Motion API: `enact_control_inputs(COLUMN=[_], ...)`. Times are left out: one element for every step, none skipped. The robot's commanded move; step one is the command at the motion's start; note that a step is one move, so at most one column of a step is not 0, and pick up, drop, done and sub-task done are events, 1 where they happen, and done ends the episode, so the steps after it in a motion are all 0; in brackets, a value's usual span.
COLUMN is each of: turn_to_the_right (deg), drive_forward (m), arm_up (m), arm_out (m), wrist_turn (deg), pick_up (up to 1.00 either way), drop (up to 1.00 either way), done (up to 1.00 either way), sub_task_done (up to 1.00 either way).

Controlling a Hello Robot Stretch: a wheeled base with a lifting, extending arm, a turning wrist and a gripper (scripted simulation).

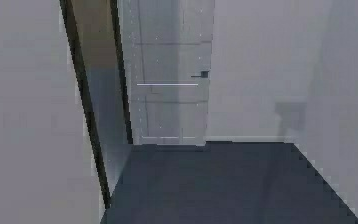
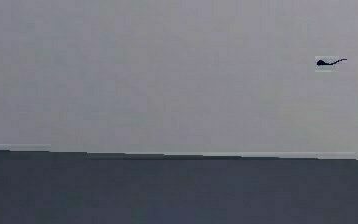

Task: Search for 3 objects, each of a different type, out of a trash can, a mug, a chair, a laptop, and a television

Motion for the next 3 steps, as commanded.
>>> enact_control_inputs(turn_to_the_right=[0.0,-3.0,0.0], drive_forward=[1.0,0.0,0.6], arm_up=[0.0,0.0,0.0], arm_out=[0.0,0.0,0.0], wrist_turn=[0.0,0.0,0.0], pick_up=[0.0,0.0,0.0], drop=[0.0,0.0,0.0], done=[0.0,0.0,0.0], sub_task_done=[0.0,0.0,0.0])
